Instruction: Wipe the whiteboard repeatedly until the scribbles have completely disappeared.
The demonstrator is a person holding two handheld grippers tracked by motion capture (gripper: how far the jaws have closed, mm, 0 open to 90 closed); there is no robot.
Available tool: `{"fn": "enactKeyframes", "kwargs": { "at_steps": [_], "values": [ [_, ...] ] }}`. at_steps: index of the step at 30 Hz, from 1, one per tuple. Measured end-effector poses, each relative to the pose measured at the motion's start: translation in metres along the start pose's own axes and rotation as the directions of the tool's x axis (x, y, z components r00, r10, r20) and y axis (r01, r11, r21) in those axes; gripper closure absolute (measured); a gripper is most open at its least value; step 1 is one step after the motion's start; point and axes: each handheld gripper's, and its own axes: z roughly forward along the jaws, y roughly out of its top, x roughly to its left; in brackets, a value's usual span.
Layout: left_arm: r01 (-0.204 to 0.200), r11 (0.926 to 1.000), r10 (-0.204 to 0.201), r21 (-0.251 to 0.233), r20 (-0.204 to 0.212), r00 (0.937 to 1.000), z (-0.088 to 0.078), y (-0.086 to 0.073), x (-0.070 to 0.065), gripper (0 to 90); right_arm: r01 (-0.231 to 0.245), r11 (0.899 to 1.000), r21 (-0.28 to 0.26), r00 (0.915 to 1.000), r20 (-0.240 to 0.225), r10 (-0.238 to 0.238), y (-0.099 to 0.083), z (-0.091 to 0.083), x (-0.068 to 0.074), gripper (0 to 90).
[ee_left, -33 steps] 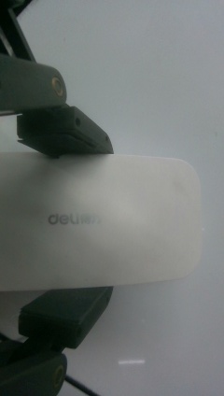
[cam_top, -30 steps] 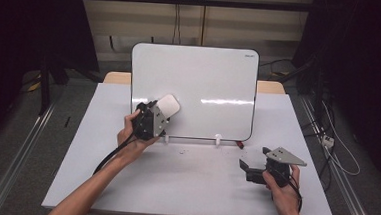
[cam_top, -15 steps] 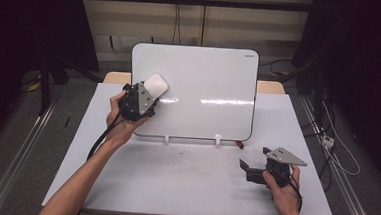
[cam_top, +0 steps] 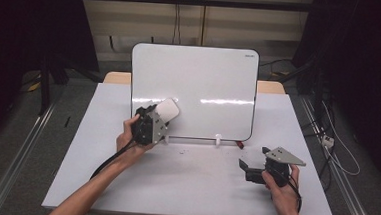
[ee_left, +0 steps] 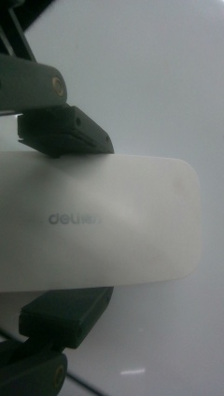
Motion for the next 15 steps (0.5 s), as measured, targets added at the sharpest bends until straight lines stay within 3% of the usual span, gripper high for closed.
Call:
{"fn": "enactKeyframes", "kwargs": {
  "at_steps": [3,9,15],
  "values": [
    [-0.023,0.9997,0.023,0.003,0.006,0.9997,-0.003,-0.003,-0.005,31.0,-0.001,1.000,0.000,1.0000,-0.001,0.001,0.000,-0.001,0.000,4.2],
    [-0.046,0.9989,0.047,-0.010,0.026,0.9986,-0.005,-0.009,-0.002,31.1,0.001,1.000,0.002,1.0000,-0.007,-0.001,-0.001,-0.001,0.000,4.2],
    [-0.037,0.9993,0.037,-0.009,0.037,0.9986,-0.008,-0.017,0.005,31.1,-0.001,1.000,-0.003,1.0000,-0.002,0.001,-0.001,-0.003,-0.002,4.1]
  ]
}}
